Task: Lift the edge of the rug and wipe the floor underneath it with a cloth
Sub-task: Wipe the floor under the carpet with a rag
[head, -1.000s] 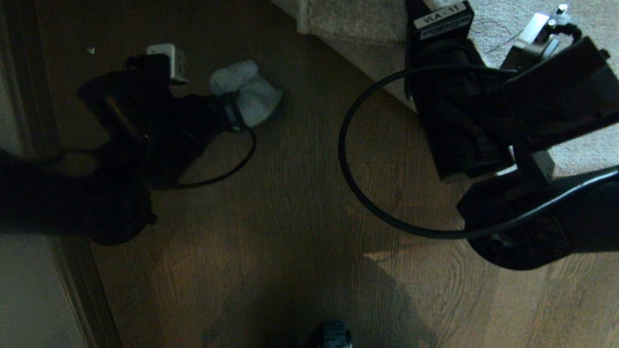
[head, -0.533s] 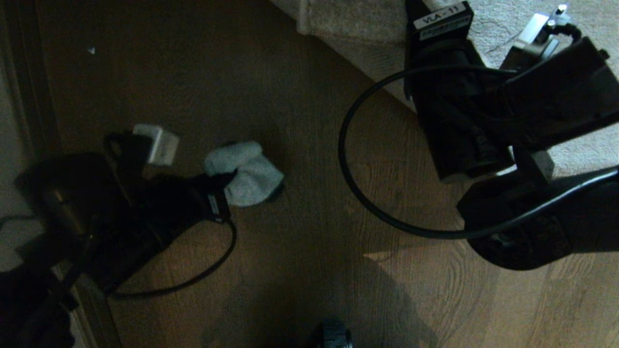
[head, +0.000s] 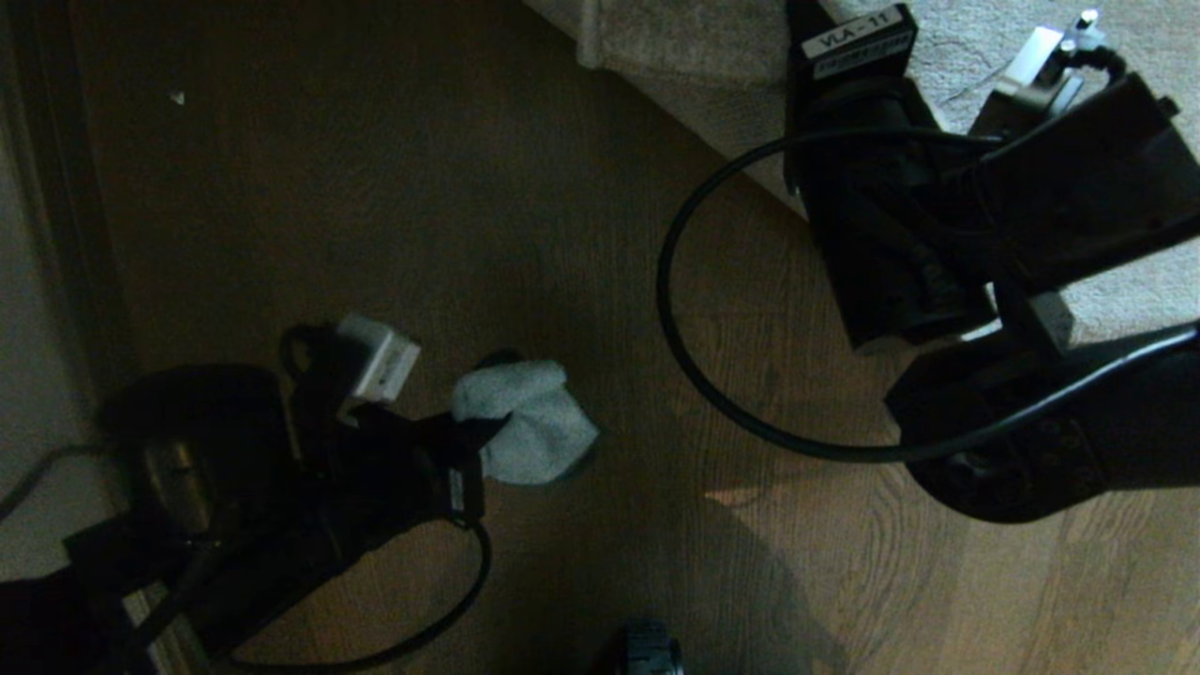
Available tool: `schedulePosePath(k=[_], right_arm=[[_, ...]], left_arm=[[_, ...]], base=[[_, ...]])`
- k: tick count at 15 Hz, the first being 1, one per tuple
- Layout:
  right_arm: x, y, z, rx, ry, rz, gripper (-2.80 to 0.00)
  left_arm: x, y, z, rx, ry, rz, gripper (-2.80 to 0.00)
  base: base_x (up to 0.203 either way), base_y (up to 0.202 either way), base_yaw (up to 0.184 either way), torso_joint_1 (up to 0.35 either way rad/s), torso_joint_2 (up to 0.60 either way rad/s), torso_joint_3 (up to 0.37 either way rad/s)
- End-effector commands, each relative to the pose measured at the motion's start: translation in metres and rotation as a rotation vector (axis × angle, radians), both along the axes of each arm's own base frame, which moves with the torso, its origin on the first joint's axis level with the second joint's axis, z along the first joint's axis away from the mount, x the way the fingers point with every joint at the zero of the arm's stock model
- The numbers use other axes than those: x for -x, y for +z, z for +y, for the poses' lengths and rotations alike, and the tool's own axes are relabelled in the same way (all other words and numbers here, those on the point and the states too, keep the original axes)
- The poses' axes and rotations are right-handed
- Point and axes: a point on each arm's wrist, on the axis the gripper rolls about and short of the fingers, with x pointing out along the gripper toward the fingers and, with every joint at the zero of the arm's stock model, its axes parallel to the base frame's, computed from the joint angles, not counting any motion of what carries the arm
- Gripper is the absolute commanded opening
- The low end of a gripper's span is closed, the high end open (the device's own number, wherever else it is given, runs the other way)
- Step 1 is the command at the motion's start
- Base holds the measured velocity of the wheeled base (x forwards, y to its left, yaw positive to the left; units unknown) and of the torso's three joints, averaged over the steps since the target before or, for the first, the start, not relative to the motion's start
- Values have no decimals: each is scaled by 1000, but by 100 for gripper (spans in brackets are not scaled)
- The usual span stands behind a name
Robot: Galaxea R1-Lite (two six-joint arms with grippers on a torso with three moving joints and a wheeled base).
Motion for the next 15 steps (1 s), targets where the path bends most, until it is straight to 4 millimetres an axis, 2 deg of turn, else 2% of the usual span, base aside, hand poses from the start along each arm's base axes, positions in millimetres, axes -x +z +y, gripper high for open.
schedulePosePath(k=[1,4,8,11,15], right_arm=[[0,1,-2,-34,-4,-29,-280],[-2,-1,-2,-29,-8,-25,-280],[-4,-3,-2,-26,-13,-21,-280],[-5,-3,-3,-26,-15,-21,-280],[-5,-2,-4,-26,-19,-22,-280]], left_arm=[[-24,-6,-23,-9,-13,14,-280],[-44,-7,-49,-2,-41,5,-280],[-57,-5,-72,17,-70,-18,-280],[-69,1,-84,42,-71,-49,-280],[-84,18,-87,121,-38,-88,-280]], base=[[0,0,0,0,0,0],[0,0,0,0,0,0],[0,0,0,0,0,0],[0,0,0,0,0,0],[0,0,0,0,0,0]])
